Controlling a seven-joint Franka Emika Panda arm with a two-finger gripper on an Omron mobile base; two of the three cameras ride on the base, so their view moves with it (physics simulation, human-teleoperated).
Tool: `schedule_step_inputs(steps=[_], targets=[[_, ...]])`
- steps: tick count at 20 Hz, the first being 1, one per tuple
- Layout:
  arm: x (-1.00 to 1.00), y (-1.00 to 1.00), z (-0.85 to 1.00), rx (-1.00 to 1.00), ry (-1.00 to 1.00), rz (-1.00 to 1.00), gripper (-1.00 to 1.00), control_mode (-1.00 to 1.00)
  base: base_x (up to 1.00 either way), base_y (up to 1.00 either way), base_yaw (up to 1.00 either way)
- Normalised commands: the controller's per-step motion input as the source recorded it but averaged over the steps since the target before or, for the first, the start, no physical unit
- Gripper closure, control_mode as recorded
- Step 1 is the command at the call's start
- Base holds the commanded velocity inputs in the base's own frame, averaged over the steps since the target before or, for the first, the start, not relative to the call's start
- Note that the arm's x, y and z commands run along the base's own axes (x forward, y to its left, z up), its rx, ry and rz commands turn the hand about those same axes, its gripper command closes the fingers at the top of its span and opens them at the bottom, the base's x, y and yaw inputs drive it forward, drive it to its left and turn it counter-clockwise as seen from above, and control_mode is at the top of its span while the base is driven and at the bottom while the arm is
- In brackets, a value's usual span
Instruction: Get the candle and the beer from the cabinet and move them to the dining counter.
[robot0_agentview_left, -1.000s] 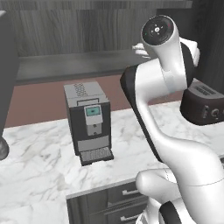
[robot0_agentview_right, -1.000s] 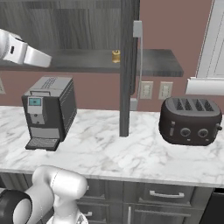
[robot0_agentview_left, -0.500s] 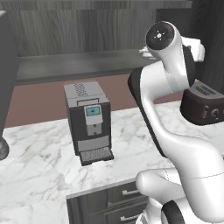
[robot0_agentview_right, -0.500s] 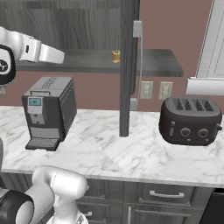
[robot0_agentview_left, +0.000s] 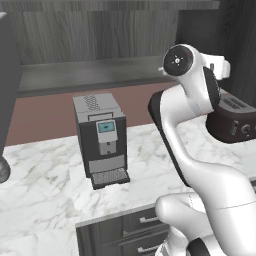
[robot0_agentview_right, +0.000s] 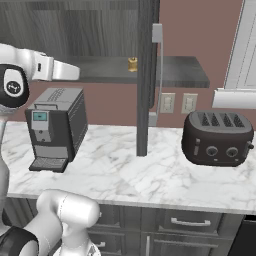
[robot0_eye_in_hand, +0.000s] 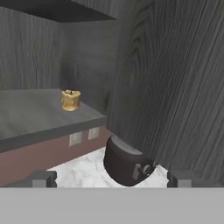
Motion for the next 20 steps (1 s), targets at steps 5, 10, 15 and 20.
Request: schedule_step_inputs(steps=[5,10,15,20], targets=[[0.18,-0.13,-0.13,0.00,-0.04,0.00,-1.00,-1.00,0.00,0.00,0.00],[0.19,-0.25,0.00,0.00,-0.06,0.00,-1.00,-1.00,0.00,0.00,0.00],[0.15,-0.07,0.00,0.00,-0.01,0.00,-1.00,-1.00,0.00,0.00,0.00],[0.17,0.00,0.00,0.00,0.00,0.00,-1.00,-1.00,0.00,0.00,0.00]])
